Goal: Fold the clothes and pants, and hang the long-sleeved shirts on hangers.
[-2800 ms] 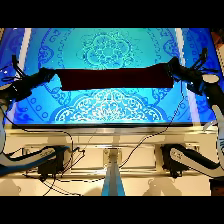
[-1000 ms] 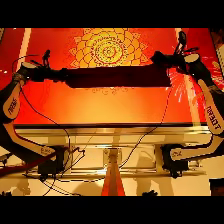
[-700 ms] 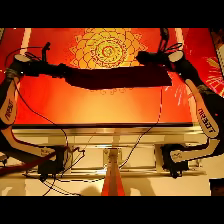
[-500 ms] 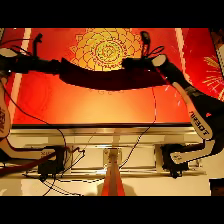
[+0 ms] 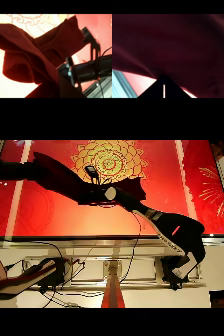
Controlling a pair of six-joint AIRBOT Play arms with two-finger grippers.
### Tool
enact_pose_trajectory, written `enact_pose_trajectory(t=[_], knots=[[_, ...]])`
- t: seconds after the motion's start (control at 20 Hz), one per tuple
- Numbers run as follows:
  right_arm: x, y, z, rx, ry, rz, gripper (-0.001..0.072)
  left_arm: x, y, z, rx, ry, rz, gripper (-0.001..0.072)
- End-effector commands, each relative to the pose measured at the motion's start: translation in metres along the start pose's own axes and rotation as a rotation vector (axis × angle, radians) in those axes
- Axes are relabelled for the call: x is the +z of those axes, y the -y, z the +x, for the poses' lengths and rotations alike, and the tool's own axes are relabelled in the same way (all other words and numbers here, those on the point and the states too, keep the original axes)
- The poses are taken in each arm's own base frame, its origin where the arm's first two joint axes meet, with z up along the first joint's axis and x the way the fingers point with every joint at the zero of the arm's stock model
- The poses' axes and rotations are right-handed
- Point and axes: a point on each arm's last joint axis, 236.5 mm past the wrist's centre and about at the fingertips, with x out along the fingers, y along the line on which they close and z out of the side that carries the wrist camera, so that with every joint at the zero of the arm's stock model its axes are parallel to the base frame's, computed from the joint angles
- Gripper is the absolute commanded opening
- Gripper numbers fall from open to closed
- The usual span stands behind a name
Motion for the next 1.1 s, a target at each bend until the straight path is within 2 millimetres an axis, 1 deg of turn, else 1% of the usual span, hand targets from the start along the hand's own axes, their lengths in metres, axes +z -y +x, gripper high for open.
enact_pose_trajectory(t=[0.0,0.1,0.2,0.3,0.35,0.4,0.5,0.55,0.6,0.7,0.75,0.85,0.9,0.95,1.0,1.05], knots=[[0.012,-0.023,0.016,0.029,0.038,-0.020,0.0008,0.005,0.011,-0.014,0.019,0.034,0.032,0.0011],[0.020,-0.005,0.010,0.008,0.037,-0.016,0.0009,0.005,0.009,-0.012,0.020,0.034,0.028,0.0011],[0.018,0.022,-0.001,-0.017,-0.020,-0.021,0.0009,0.008,0.007,-0.007,0.012,0.037,0.021,0.0011],[0.015,0.062,-0.021,-0.071,-0.100,-0.041,0.0009,0.006,0.011,0.007,-0.026,0.018,0.015,0.0011],[0.014,0.084,-0.036,-0.101,-0.137,-0.043,0.0009,0.005,0.014,0.019,-0.047,0.001,0.015,0.0011],[0.015,0.105,-0.055,-0.124,-0.172,-0.030,0.0009,0.005,0.018,0.032,-0.074,-0.010,0.013,0.0011],[0.022,0.144,-0.098,-0.157,-0.212,0.028,0.0009,0.010,0.036,0.068,-0.152,-0.020,0.005,0.0011],[0.028,0.161,-0.122,-0.170,-0.212,0.064,0.0009,0.012,0.048,0.091,-0.198,-0.020,-0.004,0.0011],[0.036,0.177,-0.145,-0.185,-0.199,0.096,0.0009,0.015,0.060,0.114,-0.234,-0.015,-0.016,0.0011],[0.050,0.204,-0.192,-0.217,-0.159,0.150,0.0009,0.018,0.087,0.169,-0.292,0.005,-0.060,0.0011],[0.057,0.215,-0.214,-0.235,-0.134,0.172,0.0009,0.014,0.102,0.200,-0.313,0.007,-0.088,0.0011],[0.067,0.233,-0.251,-0.267,-0.085,0.205,0.0009,0.003,0.124,0.257,-0.309,0.020,-0.145,0.0011],[0.070,0.240,-0.265,-0.282,-0.064,0.218,0.0010,-0.004,0.132,0.282,-0.292,0.034,-0.175,0.0011],[0.073,0.248,-0.277,-0.296,-0.046,0.229,0.0009,-0.011,0.135,0.303,-0.261,0.045,-0.185,0.0012],[0.075,0.254,-0.285,-0.308,-0.031,0.240,0.0009,-0.021,0.140,0.321,-0.233,0.047,-0.183,0.0075],[0.075,0.263,-0.293,-0.326,-0.020,0.249,0.0010,-0.031,0.146,0.330,-0.231,0.031,-0.178,0.0335]])
